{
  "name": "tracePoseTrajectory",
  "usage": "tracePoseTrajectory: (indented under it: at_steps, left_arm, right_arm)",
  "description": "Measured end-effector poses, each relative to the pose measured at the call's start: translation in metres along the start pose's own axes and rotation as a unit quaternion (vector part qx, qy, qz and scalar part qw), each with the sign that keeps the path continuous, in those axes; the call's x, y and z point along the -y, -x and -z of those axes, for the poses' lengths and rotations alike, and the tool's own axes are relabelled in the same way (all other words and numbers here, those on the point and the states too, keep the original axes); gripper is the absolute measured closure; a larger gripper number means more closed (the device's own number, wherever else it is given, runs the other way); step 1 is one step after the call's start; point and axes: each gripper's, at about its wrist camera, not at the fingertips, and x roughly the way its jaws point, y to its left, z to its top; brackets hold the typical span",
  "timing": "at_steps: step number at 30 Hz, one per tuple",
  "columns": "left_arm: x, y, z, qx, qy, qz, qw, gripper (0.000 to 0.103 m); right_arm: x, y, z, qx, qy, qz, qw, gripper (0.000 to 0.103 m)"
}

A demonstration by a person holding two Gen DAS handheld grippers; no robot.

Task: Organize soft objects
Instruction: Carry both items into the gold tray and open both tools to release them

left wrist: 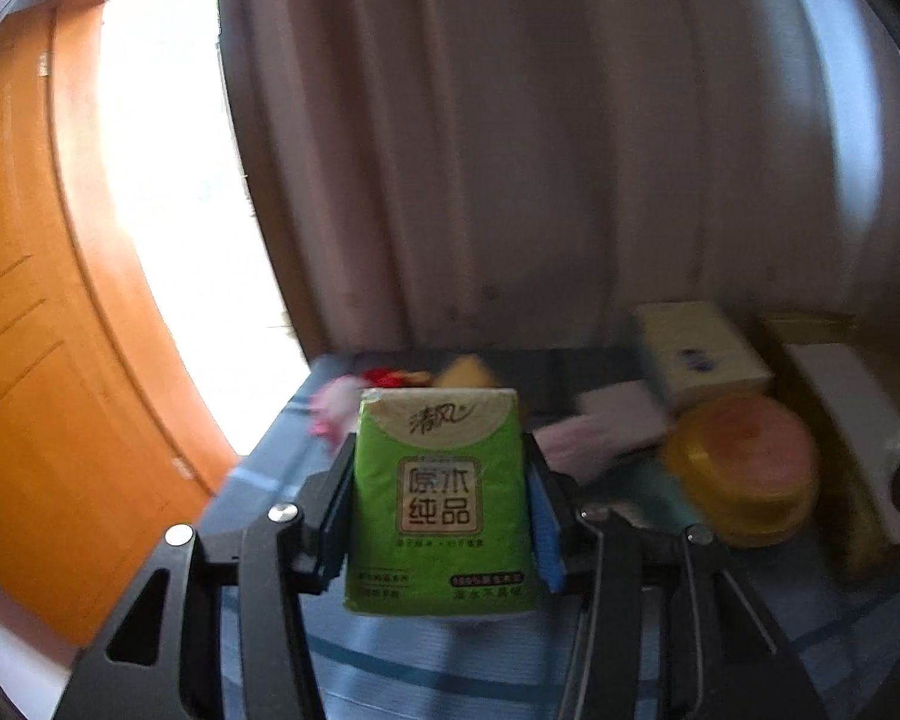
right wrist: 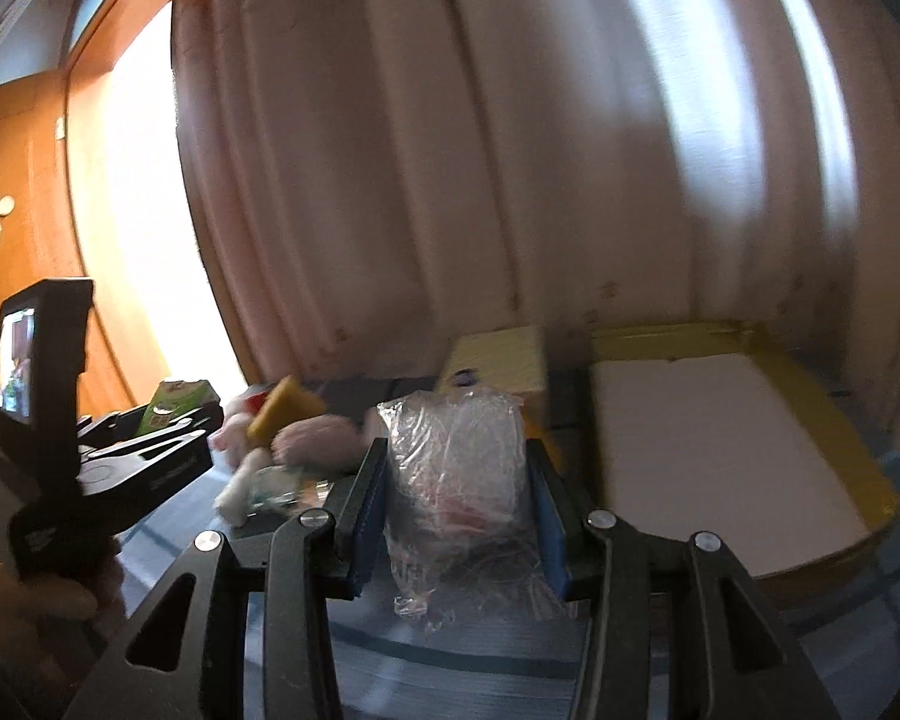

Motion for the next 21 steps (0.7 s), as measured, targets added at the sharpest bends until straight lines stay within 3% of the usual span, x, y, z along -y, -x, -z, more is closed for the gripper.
tracePoseTrajectory:
  at_steps: [3, 6, 8, 14, 21]
  left_arm:
    - [0.012, 0.000, -0.006, -0.008, 0.002, 0.051, 0.9986, 0.055]
    - [0.026, 0.006, -0.009, -0.032, 0.017, 0.122, 0.9918, 0.055]
    - [0.037, 0.012, -0.010, -0.039, 0.017, 0.148, 0.9880, 0.055]
    - [0.077, 0.018, -0.015, -0.047, -0.004, 0.191, 0.9805, 0.055]
    - [0.117, 0.015, -0.024, -0.039, -0.026, 0.210, 0.9765, 0.055]
  right_arm:
    - [0.022, 0.012, -0.004, 0.009, -0.014, 0.024, 1.000, 0.057]
    - [0.039, 0.022, -0.008, 0.021, -0.021, 0.045, 0.999, 0.057]
    - [0.050, 0.028, -0.012, 0.029, -0.025, 0.062, 0.997, 0.057]
    - [0.087, 0.038, -0.020, 0.049, -0.034, 0.113, 0.992, 0.057]
    - [0.126, 0.041, -0.024, 0.063, -0.038, 0.167, 0.983, 0.057]
